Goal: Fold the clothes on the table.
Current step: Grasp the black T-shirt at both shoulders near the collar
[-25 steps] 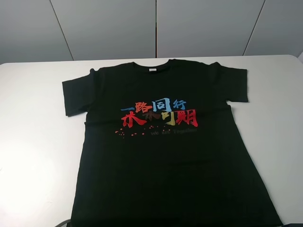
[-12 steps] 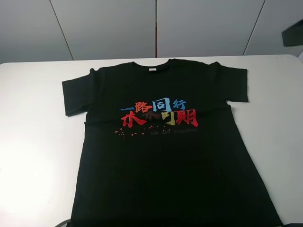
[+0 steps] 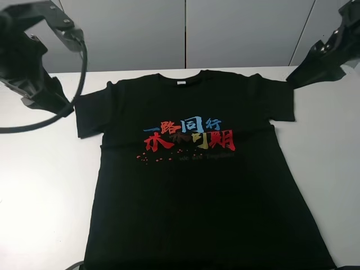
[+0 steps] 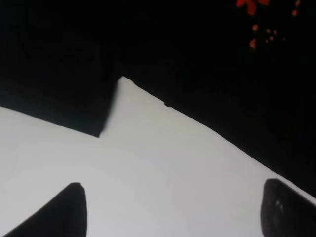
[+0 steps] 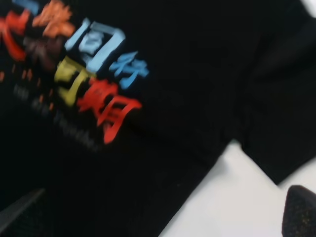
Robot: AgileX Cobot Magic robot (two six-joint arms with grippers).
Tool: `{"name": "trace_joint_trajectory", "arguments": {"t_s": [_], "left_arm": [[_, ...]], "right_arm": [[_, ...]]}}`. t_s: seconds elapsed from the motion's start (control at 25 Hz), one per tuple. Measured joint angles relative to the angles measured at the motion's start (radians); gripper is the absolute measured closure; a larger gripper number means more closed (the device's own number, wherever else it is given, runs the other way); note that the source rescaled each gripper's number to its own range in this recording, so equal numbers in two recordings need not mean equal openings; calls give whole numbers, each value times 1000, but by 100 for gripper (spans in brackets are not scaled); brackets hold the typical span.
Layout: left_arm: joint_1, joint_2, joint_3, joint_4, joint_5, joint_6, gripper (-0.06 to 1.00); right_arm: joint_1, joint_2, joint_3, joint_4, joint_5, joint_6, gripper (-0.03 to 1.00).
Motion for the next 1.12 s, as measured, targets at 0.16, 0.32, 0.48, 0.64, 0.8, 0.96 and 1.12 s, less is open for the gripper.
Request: {"name": "trace_joint_trajectory", "arguments": {"t_s": [0.16, 0.32, 0.48, 0.64, 0.8, 0.96, 1.12], "left_arm": [[-44, 152, -36, 46, -13, 2, -2], [-46, 259, -84, 62, -35, 25, -2], [-47, 336, -94, 58, -52, 88, -2], [-47, 384, -94, 22, -75, 134, -2], [-59, 397, -94, -33, -106, 198, -2], [-91, 417, -96, -33, -124, 206, -2], [-113, 455, -96, -22, -128, 196, -2]], "right_arm": [[82, 81, -2, -46, -6, 4, -3], [116, 116, -2, -63, -24, 8, -3], [117, 116, -2, -68, -36, 8, -3], [117, 116, -2, -68, -42, 12, -3], [117, 116, -2, -68, -42, 17, -3], [117, 128, -2, -48, -44, 26, -3], [117, 144, -3, -39, -44, 29, -3]]}}
